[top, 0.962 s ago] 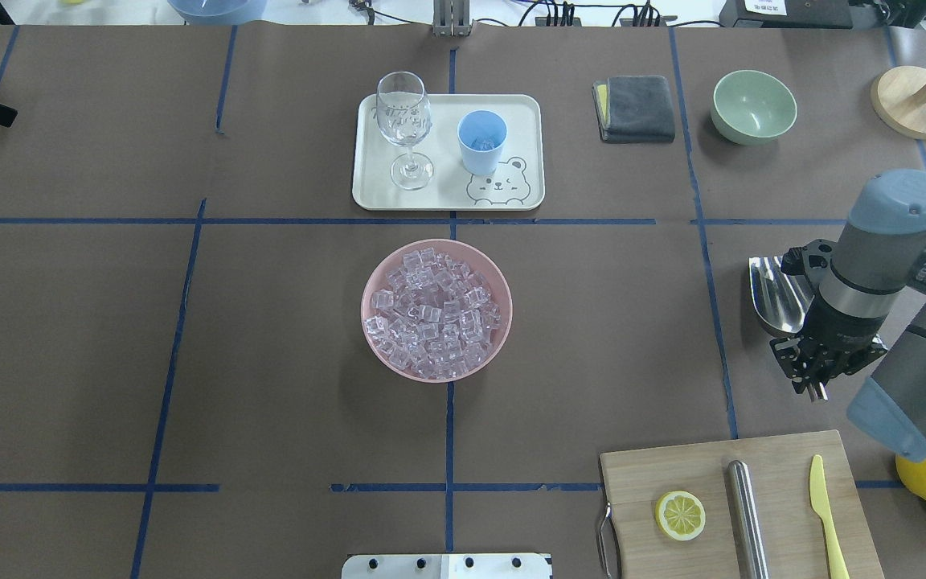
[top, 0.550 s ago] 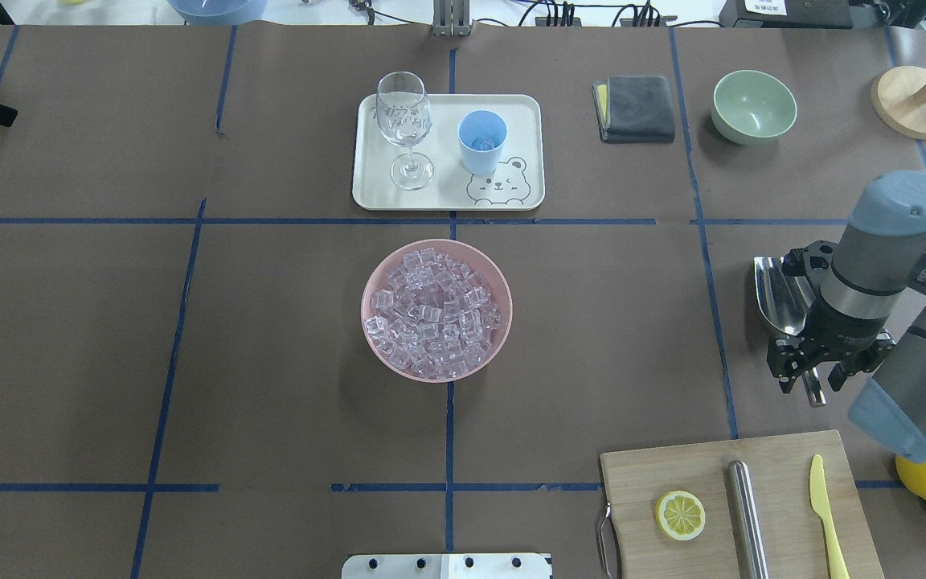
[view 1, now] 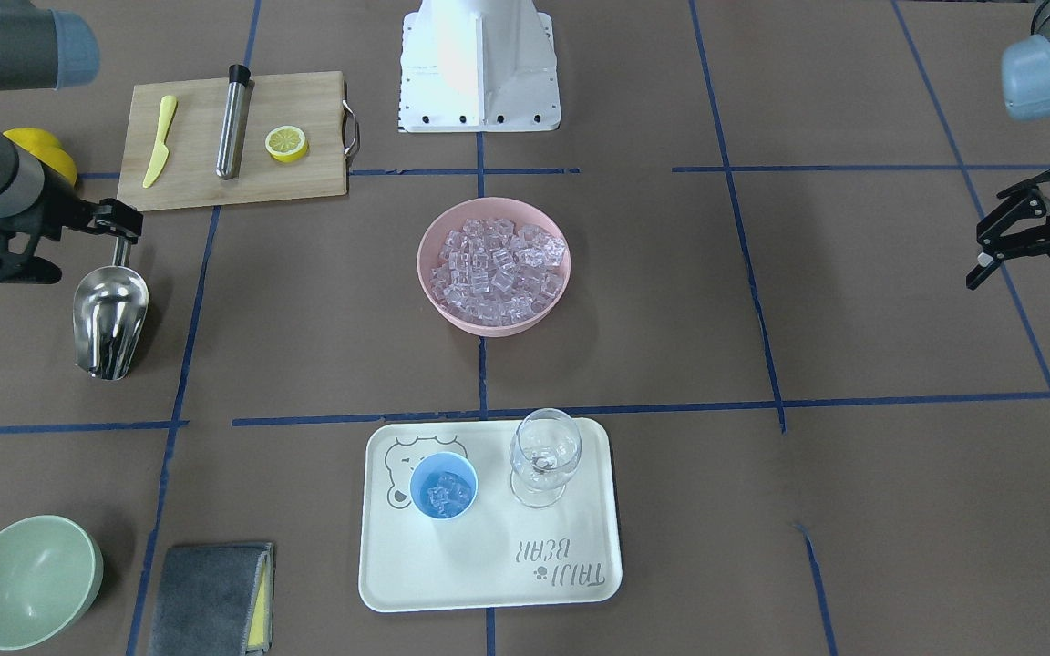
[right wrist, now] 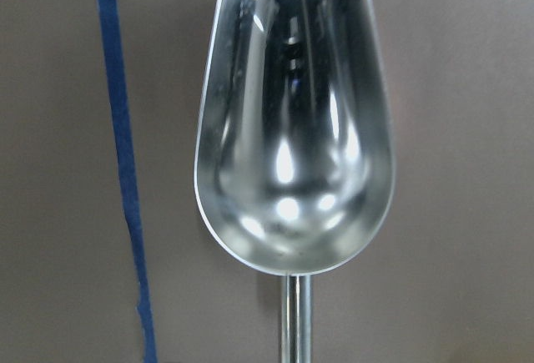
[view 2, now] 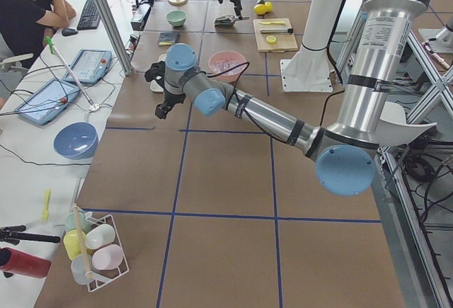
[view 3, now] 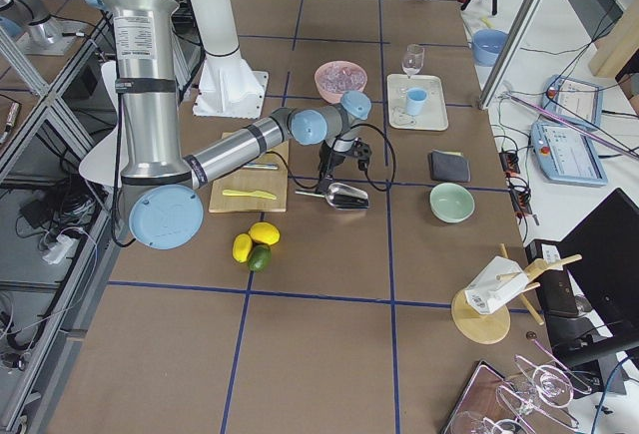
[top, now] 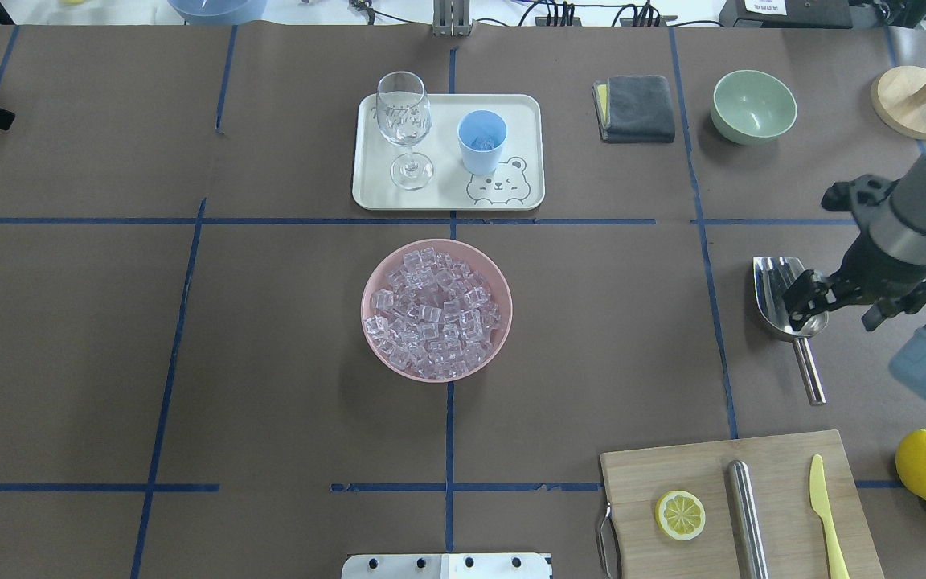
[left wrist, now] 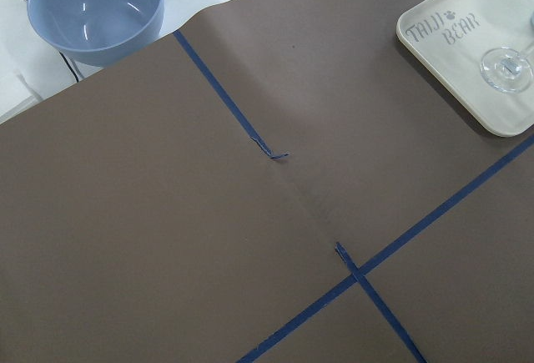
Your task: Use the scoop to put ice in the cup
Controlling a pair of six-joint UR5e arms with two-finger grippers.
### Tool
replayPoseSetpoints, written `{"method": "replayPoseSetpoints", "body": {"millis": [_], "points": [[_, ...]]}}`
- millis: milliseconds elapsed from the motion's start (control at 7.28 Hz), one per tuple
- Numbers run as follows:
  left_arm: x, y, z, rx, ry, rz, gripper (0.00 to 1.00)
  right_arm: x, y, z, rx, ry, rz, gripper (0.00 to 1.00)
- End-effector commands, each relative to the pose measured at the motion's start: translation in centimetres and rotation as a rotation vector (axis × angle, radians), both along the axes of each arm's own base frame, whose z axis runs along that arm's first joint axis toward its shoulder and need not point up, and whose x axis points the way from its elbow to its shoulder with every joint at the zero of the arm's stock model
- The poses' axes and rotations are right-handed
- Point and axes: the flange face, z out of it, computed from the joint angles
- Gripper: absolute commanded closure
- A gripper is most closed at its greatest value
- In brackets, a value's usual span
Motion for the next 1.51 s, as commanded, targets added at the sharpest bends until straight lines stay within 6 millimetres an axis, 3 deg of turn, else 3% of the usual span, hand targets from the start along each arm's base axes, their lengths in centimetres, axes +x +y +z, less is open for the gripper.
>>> {"method": "replayPoseSetpoints", "body": {"millis": [0, 137, 412, 550, 687, 825, 962, 1100, 1237, 1375], "points": [[-0.1, -0.2, 1.5, -0.065, -0.024, 0.002, 0.00, 9.2, -3.6, -1.0, 0.181, -0.046, 0.020, 0.00], [-0.9, -0.3, 1.9, -0.085, -0.031, -0.011, 0.00, 13.6, -4.7, -0.1, 0.245, -0.050, 0.011, 0.00], [-2.4, -0.7, 4.1, -0.122, -0.064, -0.009, 0.00, 21.1, -5.9, 5.6, 0.317, -0.041, -0.044, 0.00], [-4.9, -1.0, 6.0, -0.147, -0.114, 0.014, 0.00, 24.2, -5.6, 8.5, 0.338, -0.043, -0.074, 0.00], [-7.6, -1.2, 8.2, -0.150, -0.156, 0.046, 0.00, 25.9, -5.2, 9.6, 0.327, -0.044, -0.052, 0.00], [-10.5, -1.1, 10.9, -0.178, -0.177, 0.047, 0.00, 25.8, -5.2, 9.7, 0.323, -0.047, -0.051, 0.00], [-12.9, 0.3, 14.9, -0.219, -0.195, 0.042, 0.00, 25.9, -5.2, 10.3, 0.321, -0.043, -0.060, 0.00], [-13.6, 2.4, 19.5, -0.292, -0.244, 0.036, 0.00, 25.9, -4.9, 10.5, 0.318, -0.033, -0.059, 0.00], [-13.8, 3.8, 21.7, -0.338, -0.249, 0.038, 0.00, 26.0, -5.1, 10.4, 0.307, -0.036, -0.045, 0.00], [-13.8, 4.3, 22.3, -0.369, -0.244, 0.035, 0.00, 26.5, -4.9, 10.5, 0.303, -0.040, -0.034, 0.00]]}}
